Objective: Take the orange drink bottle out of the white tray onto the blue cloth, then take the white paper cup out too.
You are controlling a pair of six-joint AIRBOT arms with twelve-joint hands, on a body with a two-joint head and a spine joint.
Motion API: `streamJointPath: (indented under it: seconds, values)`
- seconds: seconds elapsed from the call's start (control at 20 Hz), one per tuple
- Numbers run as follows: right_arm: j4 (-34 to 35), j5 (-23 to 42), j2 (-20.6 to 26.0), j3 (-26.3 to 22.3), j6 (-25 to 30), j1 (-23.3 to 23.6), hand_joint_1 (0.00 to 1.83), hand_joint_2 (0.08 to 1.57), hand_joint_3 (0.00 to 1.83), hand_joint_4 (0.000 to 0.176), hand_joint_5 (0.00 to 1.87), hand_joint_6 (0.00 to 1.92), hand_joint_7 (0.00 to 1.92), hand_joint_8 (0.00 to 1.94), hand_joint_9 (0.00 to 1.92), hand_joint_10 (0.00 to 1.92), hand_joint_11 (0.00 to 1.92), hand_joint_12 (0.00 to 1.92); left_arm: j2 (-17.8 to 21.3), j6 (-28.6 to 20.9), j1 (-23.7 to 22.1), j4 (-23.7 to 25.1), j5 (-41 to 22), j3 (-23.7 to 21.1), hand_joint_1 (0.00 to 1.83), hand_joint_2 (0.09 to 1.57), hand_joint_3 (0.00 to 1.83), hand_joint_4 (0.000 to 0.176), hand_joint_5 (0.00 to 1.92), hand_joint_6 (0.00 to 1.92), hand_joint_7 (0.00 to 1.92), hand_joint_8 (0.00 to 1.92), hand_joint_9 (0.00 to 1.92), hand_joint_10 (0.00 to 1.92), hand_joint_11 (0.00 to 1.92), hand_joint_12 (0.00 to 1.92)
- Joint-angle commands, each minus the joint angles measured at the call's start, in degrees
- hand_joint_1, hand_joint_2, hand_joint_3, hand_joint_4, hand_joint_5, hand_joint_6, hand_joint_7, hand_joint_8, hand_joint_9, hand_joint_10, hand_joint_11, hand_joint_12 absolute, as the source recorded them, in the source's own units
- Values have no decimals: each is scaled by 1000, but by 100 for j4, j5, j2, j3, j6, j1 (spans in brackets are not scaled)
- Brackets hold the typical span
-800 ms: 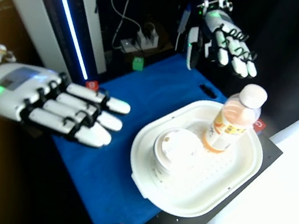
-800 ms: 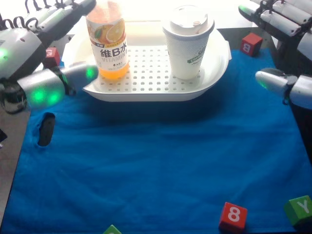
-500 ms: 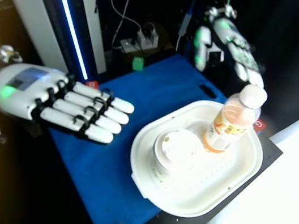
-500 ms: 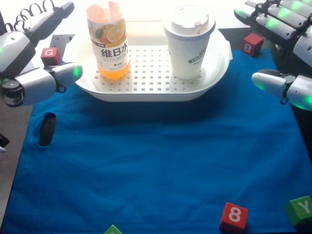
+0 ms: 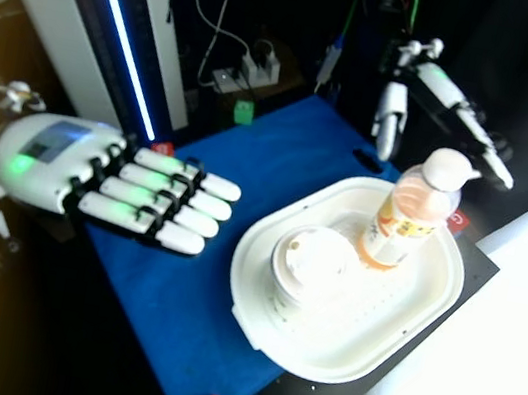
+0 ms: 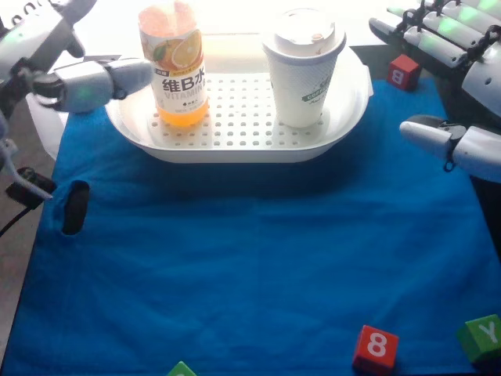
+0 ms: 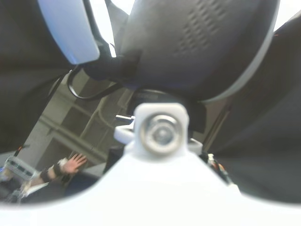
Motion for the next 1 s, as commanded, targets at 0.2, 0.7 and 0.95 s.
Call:
streamJointPath:
  seconds: [0.2, 0.7, 0.95]
  values:
    - [-41, 718, -48, 13, -10, 46, 348, 1348, 0, 0, 0, 0, 0, 0, 0, 0, 0, 0, -498, -27, -645, 464, 326, 570, 749, 940, 1, 162, 0, 0, 0, 0, 0, 0, 0, 113]
    - [-41, 722, -67, -4, -7, 7, 618, 1293, 0, 0, 0, 0, 0, 0, 0, 0, 0, 0, -1139, -684, -658, 502, 911, 1342, 958, 1291, 4, 0, 608, 1517, 344, 1473, 334, 1641, 267, 1918]
    - [-41, 722, -82, -3, -7, 0, 682, 1281, 0, 0, 0, 0, 0, 0, 0, 0, 10, 4, -869, -737, -688, 776, 331, 992, 949, 1280, 0, 17, 668, 1467, 375, 1862, 466, 1921, 628, 1921]
